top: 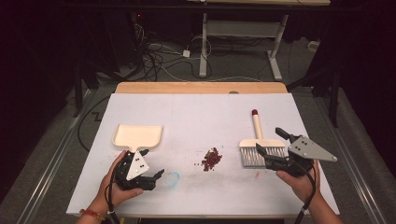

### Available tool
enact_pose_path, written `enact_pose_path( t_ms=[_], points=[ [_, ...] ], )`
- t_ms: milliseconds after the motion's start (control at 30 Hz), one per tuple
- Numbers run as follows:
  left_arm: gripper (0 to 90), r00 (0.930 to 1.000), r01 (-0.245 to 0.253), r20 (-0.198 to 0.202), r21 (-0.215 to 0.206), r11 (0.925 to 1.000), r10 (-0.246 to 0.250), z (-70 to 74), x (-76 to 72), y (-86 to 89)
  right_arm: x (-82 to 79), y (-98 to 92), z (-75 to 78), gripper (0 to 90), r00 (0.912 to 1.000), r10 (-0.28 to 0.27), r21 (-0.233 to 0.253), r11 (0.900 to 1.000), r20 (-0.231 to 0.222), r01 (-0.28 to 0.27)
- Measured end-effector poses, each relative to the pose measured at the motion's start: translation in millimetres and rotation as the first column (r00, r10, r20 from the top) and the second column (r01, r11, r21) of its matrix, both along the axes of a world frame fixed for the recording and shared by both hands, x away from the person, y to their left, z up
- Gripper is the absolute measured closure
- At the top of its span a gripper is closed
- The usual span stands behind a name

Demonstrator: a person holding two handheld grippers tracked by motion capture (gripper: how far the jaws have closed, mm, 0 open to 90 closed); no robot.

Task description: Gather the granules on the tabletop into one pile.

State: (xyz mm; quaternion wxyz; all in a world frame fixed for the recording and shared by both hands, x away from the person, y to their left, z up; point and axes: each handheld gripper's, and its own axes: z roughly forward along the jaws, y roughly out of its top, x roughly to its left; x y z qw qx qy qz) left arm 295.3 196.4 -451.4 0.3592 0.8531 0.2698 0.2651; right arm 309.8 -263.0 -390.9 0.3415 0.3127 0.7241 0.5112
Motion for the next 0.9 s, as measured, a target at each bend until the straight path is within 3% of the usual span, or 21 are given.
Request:
enact_pose_path(
  t_ms=[167,300,733,900],
  points=[
    [16.0,0.9999,-0.011,0.001,0.013,0.9999,0.011,-1.7,-0.2,0.9,-14.6,-7.5,-23.4,17.3,0.9999,-0.003,-0.015,1.000,-0.011,0.003],
    [16.0,0.9999,-0.009,0.009,0.015,0.9998,0.009,-0.2,-3.0,1.8,-22.2,-11.1,-32.8,17.3,0.9996,-0.012,-0.034,0.999,-0.025,0.011],
    [16.0,0.9995,0.002,0.030,0.002,1.0000,-0.002,2.1,-4.6,5.0,-27.8,-8.4,-28.3,17.8,0.9988,-0.038,-0.075,0.996,0.030,0.041],
    [16.0,0.9996,0.002,0.027,0.008,1.0000,-0.002,1.5,-3.8,4.1,-27.2,-10.2,-29.6,17.8,0.9989,-0.041,-0.077,0.996,0.022,0.042]
  ],
)
